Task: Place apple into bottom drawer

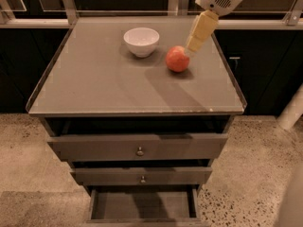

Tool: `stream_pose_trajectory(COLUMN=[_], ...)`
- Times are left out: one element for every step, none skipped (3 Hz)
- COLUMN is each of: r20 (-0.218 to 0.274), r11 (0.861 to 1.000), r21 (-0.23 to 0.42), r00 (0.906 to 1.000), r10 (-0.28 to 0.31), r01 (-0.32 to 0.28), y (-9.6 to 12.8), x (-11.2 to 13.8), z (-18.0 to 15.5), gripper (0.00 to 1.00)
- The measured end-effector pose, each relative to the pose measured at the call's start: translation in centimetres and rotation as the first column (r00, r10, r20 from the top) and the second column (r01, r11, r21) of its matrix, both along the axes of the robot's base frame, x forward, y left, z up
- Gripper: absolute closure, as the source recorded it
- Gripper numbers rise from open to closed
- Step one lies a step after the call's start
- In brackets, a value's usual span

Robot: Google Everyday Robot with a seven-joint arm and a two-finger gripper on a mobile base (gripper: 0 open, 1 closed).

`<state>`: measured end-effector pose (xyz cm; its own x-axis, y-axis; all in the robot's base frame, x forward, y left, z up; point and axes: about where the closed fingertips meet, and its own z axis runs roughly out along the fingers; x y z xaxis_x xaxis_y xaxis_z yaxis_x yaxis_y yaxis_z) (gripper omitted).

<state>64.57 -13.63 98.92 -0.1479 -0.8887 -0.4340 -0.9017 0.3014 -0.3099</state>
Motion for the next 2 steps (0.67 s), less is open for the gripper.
stream_pose_trajectory(r20=[0.030, 0.029], r11=[1.000, 0.999], r21=[0.026, 0.019], r00=[0.9995, 0.9985], r10=[-0.006, -0.047], r01=[0.005, 0.047], y=[0.06, -0.34], x=[2.16, 2.11], z=[0.62, 0.15], gripper=[0.00, 0.00])
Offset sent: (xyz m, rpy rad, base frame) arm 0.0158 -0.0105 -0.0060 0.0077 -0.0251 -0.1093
